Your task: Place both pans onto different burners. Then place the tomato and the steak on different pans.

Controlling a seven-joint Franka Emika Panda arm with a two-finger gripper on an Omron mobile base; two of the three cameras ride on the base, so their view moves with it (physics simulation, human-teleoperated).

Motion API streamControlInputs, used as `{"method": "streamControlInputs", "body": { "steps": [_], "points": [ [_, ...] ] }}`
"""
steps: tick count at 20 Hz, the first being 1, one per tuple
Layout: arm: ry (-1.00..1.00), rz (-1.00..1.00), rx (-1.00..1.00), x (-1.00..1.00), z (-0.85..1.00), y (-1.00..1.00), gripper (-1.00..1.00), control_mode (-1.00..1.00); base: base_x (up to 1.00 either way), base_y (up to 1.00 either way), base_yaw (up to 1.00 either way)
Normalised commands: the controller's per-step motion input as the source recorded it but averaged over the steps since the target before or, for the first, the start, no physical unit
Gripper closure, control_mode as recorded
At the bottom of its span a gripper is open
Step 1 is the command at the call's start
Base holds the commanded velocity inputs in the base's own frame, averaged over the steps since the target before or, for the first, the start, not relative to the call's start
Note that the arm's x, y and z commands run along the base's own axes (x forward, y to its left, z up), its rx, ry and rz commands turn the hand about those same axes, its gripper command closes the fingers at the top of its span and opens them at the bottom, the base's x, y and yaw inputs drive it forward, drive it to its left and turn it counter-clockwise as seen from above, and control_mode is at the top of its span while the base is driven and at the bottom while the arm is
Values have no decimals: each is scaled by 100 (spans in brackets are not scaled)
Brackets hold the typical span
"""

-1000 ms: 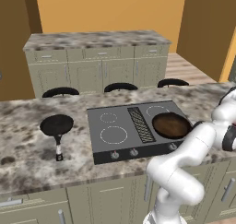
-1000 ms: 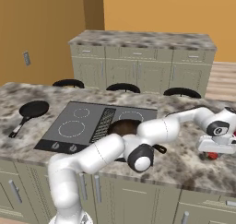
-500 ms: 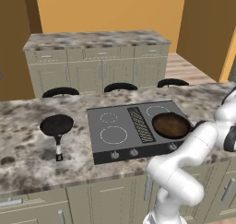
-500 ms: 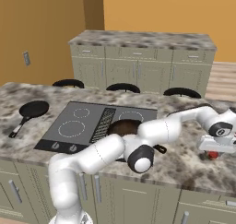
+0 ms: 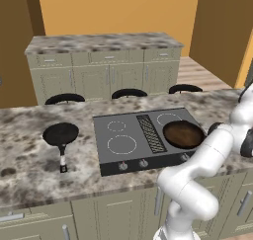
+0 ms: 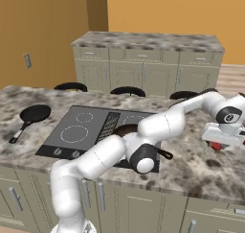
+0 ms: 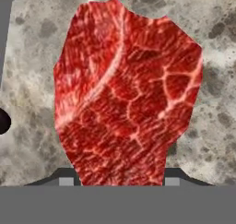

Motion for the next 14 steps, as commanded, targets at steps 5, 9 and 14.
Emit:
{"method": "streamControlInputs", "body": {
  "steps": [5, 9, 14],
  "points": [
    [-1, -7, -17, -31, 45, 96, 100, -100, 0, 0, 0],
    [-6, -3, -28, -24, 15, 100, 100, -100, 0, 0, 0],
    [-7, -1, -38, -20, -1, 100, 100, -100, 0, 0, 0]
  ]
}}
